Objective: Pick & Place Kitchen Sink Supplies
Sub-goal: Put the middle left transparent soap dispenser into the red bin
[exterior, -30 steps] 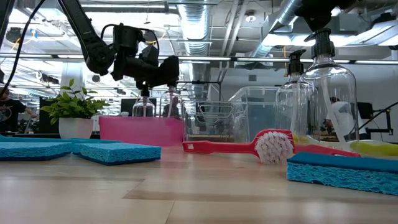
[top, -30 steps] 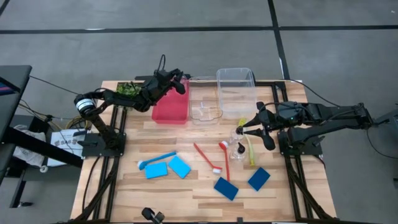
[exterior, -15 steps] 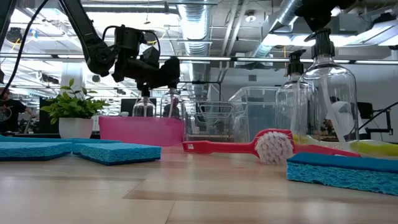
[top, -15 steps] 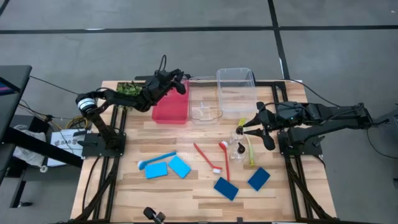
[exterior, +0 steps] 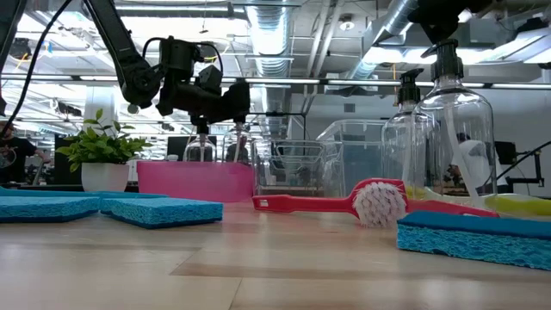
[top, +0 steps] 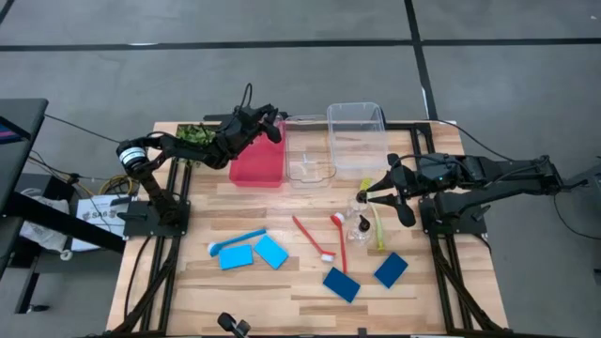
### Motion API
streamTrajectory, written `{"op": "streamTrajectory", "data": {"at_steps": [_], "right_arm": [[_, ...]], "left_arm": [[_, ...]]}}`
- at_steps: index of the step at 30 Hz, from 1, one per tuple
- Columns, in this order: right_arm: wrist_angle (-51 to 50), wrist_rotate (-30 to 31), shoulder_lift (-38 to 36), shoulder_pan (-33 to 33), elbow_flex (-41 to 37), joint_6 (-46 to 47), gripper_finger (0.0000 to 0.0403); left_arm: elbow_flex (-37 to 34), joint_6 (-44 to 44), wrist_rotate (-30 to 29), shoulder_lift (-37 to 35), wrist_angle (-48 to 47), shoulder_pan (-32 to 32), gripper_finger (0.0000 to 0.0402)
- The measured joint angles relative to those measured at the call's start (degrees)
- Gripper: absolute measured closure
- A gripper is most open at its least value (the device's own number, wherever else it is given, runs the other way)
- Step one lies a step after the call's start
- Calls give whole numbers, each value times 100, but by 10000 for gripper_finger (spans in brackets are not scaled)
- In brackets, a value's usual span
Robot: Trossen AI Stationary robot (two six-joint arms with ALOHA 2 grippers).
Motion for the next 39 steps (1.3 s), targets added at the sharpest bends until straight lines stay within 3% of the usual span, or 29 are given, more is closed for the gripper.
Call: {"op": "streamTrajectory", "data": {"at_steps": [39], "right_arm": [[-86, -1, -1, 0, 0, 2, 280]], "left_arm": [[-26, 627, 13, 22, -85, -194, 256]]}}
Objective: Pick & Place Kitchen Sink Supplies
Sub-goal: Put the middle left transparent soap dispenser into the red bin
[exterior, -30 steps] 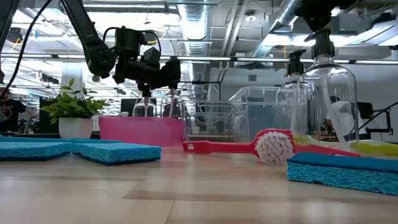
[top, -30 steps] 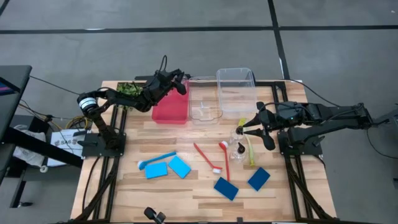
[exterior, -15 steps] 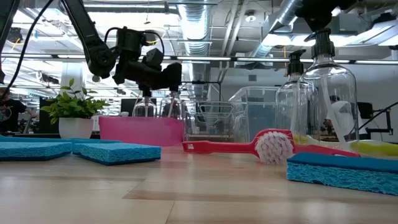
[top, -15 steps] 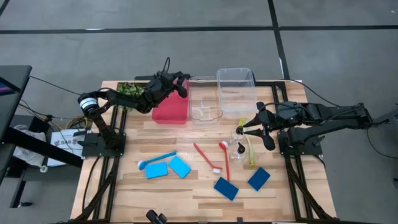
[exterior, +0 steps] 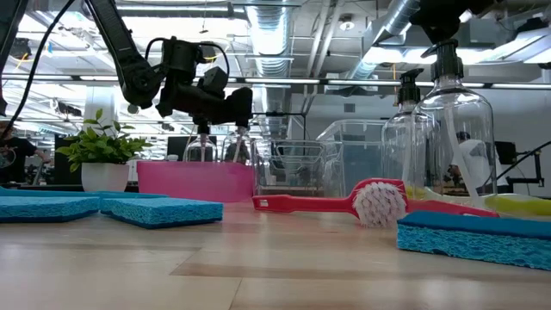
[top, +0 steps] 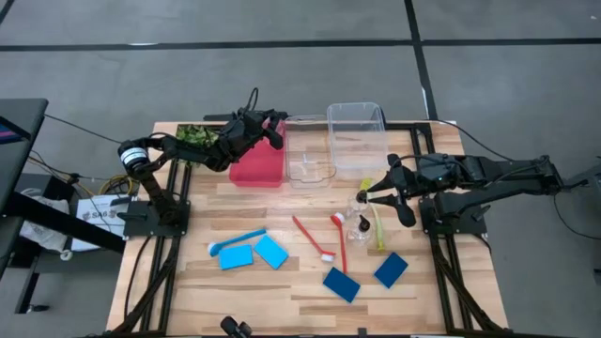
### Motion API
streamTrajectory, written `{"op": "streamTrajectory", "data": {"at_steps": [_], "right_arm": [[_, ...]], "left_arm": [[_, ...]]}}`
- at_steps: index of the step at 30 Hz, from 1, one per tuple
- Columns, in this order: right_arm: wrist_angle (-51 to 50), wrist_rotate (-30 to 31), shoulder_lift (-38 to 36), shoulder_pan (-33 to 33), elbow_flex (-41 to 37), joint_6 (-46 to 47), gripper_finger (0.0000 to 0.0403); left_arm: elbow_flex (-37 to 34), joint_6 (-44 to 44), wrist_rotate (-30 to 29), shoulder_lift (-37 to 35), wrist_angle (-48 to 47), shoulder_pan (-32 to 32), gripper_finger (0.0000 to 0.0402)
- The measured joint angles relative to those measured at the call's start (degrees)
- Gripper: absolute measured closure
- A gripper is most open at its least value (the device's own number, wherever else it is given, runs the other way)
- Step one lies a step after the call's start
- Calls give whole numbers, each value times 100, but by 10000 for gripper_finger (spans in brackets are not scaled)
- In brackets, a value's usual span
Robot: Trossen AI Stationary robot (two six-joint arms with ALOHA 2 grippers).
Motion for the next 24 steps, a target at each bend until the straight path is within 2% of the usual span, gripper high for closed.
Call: {"op": "streamTrajectory", "data": {"at_steps": [19, 24], "right_arm": [[8, 0, -2, 0, 0, 2, 280], [8, 0, -1, 0, 0, 2, 280]], "left_arm": [[-6, 0, -11, 9, -12, 6, 256], [-2, -17, -13, 0, 4, 6, 238]]}}
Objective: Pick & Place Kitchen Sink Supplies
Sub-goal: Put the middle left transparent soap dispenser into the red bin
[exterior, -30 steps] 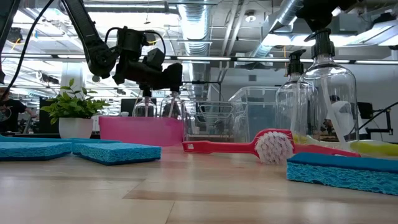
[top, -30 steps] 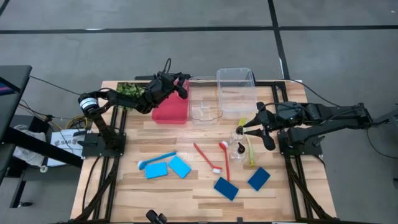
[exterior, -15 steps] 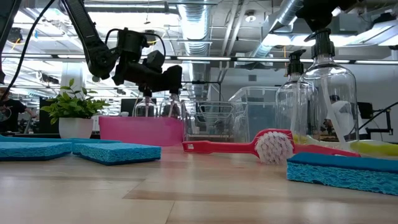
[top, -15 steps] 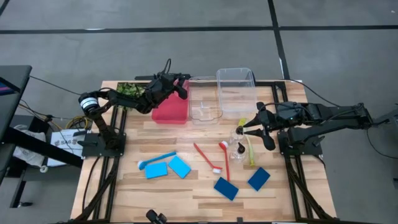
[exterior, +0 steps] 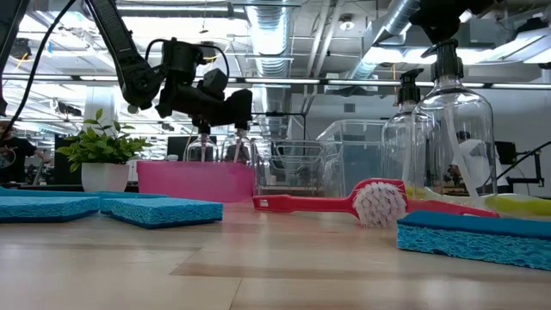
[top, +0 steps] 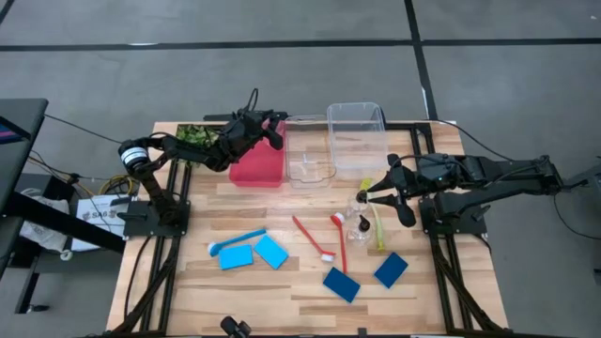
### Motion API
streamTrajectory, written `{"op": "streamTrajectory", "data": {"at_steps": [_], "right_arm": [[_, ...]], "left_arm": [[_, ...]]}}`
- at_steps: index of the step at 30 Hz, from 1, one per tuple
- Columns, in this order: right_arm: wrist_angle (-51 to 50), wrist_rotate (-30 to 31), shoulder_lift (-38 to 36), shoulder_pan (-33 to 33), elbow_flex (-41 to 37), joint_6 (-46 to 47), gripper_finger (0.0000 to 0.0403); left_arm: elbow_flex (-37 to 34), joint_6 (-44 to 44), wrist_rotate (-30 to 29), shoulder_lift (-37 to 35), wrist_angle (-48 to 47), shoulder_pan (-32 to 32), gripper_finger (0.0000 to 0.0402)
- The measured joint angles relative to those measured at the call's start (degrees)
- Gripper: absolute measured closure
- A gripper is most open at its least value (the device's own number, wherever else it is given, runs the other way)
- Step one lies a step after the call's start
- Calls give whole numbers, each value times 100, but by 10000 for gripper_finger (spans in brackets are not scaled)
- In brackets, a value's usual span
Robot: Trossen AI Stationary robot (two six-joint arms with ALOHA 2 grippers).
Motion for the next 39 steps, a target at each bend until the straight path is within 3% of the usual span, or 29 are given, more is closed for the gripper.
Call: {"op": "streamTrajectory", "data": {"at_steps": [14, 31, 39], "right_arm": [[0, 0, 1, 0, 0, 0, 280], [0, 0, 0, 0, 0, 0, 280], [-2, 0, 1, 0, 0, 0, 280]], "left_arm": [[7, 131, -2, -2, 0, 0, 163], [9, 458, -4, -7, -9, -150, 146], [11, 769, -489, -9, -164, -330, 148]]}}
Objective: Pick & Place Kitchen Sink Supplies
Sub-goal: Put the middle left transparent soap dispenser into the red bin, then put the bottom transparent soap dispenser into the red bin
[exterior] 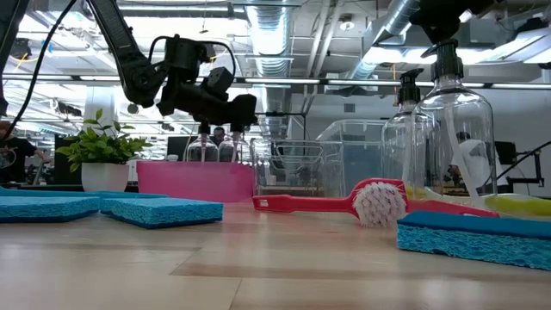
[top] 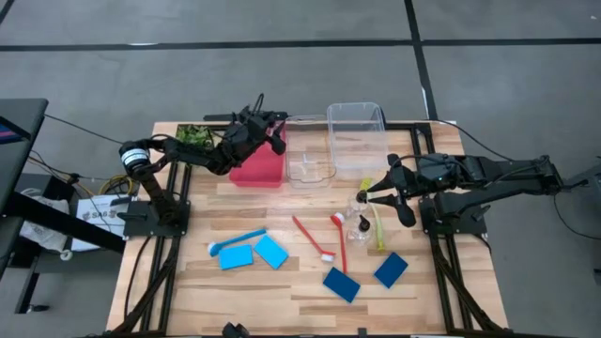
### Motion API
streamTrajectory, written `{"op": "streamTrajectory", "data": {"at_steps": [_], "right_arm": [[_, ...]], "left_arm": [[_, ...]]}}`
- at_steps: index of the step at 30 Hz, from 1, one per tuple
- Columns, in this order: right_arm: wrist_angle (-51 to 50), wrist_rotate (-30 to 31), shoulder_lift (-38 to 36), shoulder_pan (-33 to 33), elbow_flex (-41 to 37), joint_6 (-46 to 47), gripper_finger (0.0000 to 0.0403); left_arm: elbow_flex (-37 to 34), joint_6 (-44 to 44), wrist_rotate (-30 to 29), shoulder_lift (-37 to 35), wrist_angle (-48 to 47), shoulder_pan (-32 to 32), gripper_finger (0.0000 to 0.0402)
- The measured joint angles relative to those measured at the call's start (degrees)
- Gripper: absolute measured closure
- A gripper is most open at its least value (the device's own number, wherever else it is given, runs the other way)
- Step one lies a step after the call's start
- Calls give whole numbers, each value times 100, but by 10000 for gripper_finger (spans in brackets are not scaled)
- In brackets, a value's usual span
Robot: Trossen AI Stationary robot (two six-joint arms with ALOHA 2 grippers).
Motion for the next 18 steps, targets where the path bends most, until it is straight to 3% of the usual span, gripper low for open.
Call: {"op": "streamTrajectory", "data": {"at_steps": [18], "right_arm": [[-77, 0, -2, 4, 0, 151, 280]], "left_arm": [[0, 131, -204, -685, -777, 2, 149]]}}
